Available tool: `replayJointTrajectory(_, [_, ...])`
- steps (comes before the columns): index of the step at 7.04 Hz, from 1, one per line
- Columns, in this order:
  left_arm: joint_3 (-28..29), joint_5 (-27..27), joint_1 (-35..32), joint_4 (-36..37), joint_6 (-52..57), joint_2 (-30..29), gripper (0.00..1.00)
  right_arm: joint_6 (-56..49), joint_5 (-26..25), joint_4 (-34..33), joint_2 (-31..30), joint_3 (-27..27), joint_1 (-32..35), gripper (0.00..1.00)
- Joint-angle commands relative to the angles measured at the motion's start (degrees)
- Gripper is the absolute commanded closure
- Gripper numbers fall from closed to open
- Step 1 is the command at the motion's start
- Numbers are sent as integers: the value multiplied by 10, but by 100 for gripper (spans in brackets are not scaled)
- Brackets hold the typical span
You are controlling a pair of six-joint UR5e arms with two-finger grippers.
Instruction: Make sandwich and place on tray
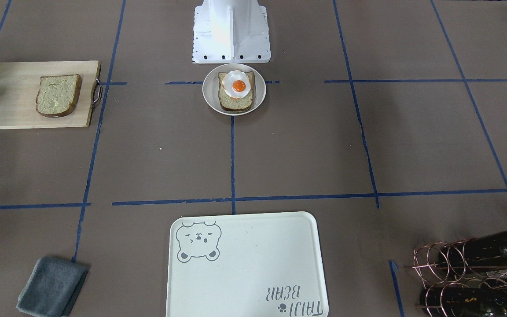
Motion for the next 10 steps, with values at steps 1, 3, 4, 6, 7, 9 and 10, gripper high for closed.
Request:
replayJointTrajectory(1, [-1,8,0,-1,1,2,0,2,1,0,2,1,-1,0])
replayJointTrajectory(3, [0,2,-1,-6,6,8,0,4,1,0,2,0,-2,0])
replayJointTrajectory(4, [-11,0,-1,-17,4,8,0,4,22,0,1,1,-1,0])
replayJointTrajectory(6, [-20,-21,-1,-18,3,11,0,2,52,1,-2,4,-2,0])
replayJointTrajectory(7, [-28,-21,-1,-18,2,11,0,1,52,2,-1,6,-6,0])
replayJointTrajectory(9, [-30,-32,0,-18,1,10,0,1,53,2,-1,13,-17,0])
replayJointTrajectory(10, [-30,-32,0,-18,1,10,0,1,53,2,-1,18,-19,0])
